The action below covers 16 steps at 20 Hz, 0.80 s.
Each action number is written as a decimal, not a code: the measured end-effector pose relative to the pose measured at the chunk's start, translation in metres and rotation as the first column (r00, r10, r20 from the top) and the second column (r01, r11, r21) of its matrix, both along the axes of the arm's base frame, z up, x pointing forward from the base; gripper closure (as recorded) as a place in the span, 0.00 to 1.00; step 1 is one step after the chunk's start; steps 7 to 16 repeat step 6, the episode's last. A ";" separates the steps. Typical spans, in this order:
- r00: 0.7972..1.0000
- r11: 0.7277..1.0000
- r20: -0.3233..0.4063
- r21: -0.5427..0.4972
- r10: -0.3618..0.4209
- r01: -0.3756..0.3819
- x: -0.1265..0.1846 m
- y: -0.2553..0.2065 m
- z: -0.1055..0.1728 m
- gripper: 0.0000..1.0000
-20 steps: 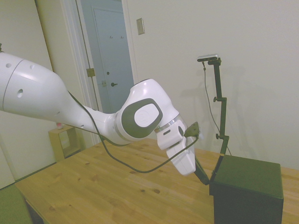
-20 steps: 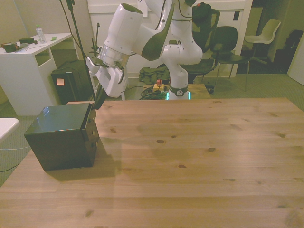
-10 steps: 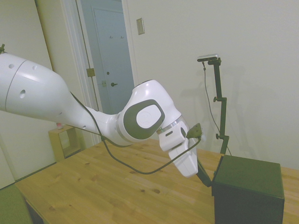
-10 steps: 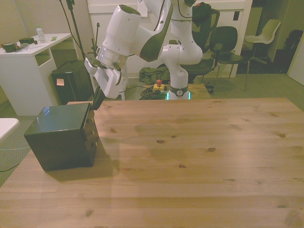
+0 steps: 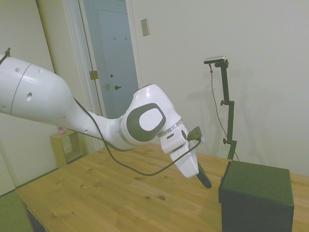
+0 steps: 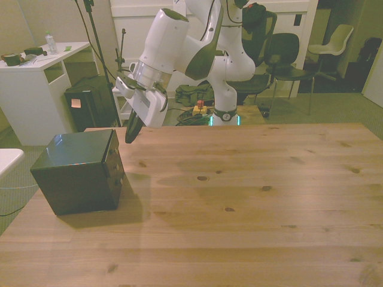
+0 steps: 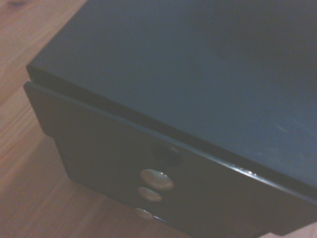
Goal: Close the top drawer
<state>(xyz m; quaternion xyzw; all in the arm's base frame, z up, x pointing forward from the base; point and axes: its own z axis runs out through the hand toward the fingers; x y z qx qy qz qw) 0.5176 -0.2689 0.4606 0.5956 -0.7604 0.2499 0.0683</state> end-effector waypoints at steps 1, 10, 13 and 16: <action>1.000 1.000 0.000 -0.001 0.001 -0.001 0.000 0.000 0.000 1.00; 0.998 0.998 -0.008 0.006 0.060 -0.060 0.009 0.033 -0.002 1.00; 0.998 0.998 -0.008 0.006 0.060 -0.060 0.009 0.033 -0.002 1.00; 0.998 0.998 -0.008 0.006 0.060 -0.060 0.009 0.033 -0.002 1.00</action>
